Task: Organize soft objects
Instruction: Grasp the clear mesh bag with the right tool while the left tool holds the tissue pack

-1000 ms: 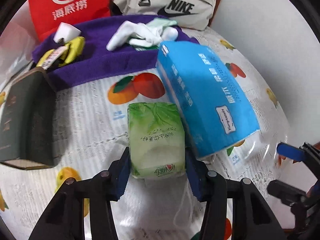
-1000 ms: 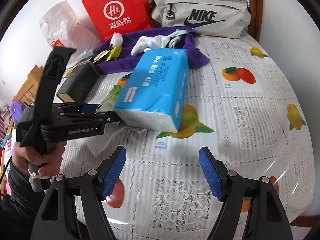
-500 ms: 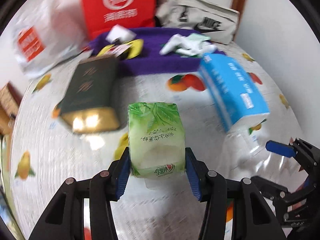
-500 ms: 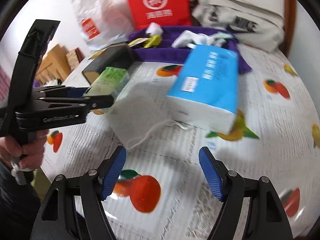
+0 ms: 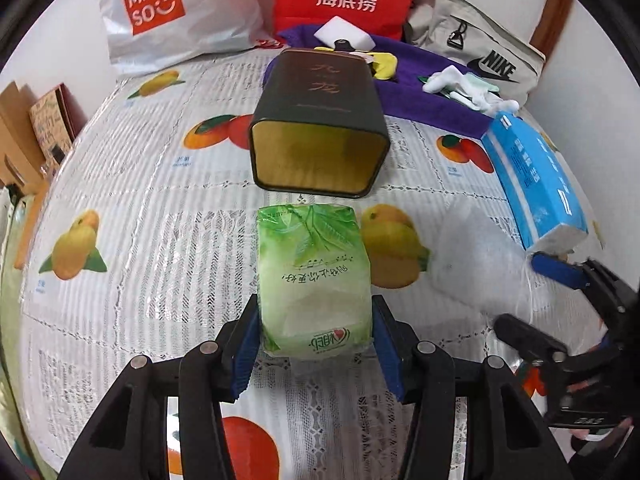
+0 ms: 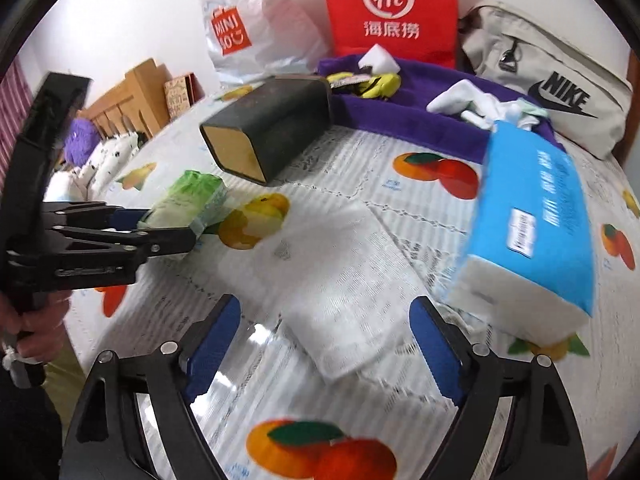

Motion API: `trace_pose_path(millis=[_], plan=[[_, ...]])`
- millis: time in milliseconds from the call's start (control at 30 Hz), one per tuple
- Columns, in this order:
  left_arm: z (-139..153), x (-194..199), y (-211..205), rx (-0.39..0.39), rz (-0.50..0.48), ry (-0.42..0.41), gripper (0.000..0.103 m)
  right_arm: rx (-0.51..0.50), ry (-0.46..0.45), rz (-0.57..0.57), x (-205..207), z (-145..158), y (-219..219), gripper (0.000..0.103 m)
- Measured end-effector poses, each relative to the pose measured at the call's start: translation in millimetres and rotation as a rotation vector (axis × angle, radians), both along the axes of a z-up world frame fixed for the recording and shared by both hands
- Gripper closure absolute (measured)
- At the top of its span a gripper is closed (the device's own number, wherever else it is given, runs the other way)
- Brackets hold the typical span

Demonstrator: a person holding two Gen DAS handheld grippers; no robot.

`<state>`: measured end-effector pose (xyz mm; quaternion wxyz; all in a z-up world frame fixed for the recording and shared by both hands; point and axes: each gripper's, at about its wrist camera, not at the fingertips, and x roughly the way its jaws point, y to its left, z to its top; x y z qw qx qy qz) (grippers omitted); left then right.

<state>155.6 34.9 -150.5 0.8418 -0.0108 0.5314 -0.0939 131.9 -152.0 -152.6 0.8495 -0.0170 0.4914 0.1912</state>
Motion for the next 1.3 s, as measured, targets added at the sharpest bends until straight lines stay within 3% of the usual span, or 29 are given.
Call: trace_pose_path(millis=[133, 267, 367, 433, 500, 533, 567, 600, 967, 1300], plan=[[-2, 1, 0, -0.016, -0.01, 0.0, 0.052, 0.001, 0.029, 0.013, 11, -13, 9, 0.017], [-3, 4, 1, -0.02, -0.018, -0.009, 0.052, -0.045, -0.013, -0.008, 14, -19, 18, 0.017], [-3, 7, 3, -0.031, -0.014, -0.01, 0.052, -0.083, -0.05, -0.003, 15, -22, 25, 0.022], [-3, 7, 2, -0.027, -0.019, -0.013, 0.052, -0.089, -0.065, -0.014, 14, -21, 24, 0.04], [-3, 7, 1, -0.023, -0.021, -0.016, 0.052, -0.08, -0.067, -0.037, 15, -18, 19, 0.068], [-3, 7, 1, -0.023, -0.019, -0.017, 0.052, -0.081, -0.065, -0.055, 16, -18, 15, 0.073], [-3, 7, 1, -0.025, -0.016, -0.018, 0.052, -0.079, -0.063, -0.066, 17, -18, 11, 0.087], [-3, 6, 1, -0.029, -0.011, -0.018, 0.052, -0.07, -0.057, -0.076, 17, -18, 7, 0.093], [0, -5, -4, -0.041, -0.007, -0.02, 0.053, -0.002, 0.012, -0.078, -24, -10, -21, 0.096], [4, -7, 1, -0.042, 0.023, -0.012, 0.054, -0.075, 0.027, -0.21, -56, -6, -71, 0.098]])
